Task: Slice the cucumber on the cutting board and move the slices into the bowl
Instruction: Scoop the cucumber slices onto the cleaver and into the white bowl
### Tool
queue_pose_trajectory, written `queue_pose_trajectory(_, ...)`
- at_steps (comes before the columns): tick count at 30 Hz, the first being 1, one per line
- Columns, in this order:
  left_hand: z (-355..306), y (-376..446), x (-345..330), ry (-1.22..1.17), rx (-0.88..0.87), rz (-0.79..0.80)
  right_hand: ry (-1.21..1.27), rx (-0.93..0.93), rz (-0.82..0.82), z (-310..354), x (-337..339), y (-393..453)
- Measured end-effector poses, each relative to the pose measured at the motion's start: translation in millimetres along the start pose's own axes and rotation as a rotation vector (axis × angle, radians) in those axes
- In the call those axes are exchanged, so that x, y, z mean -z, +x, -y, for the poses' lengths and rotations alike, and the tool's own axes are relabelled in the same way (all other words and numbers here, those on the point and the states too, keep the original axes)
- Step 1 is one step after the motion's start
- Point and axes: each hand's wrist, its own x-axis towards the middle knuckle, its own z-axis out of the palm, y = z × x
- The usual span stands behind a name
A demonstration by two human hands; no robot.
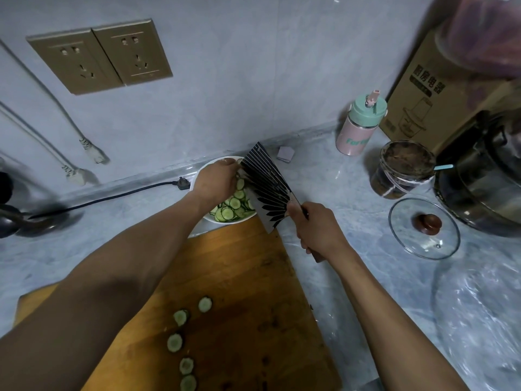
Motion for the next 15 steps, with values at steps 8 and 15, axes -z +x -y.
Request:
queue_pose_trajectory(8, -20.9, -17.4, 7.0, -0.091, 0.064, -0.019, 0.086, -0.001, -0.054, -2.0, -8.6, -8.7)
queue_pose_trajectory(15, -61.3, -153.2, 14.5, -0.564, 0.337, -0.335, 0.101, 0.064, -0.141, -34.7, -31.1, -54.2)
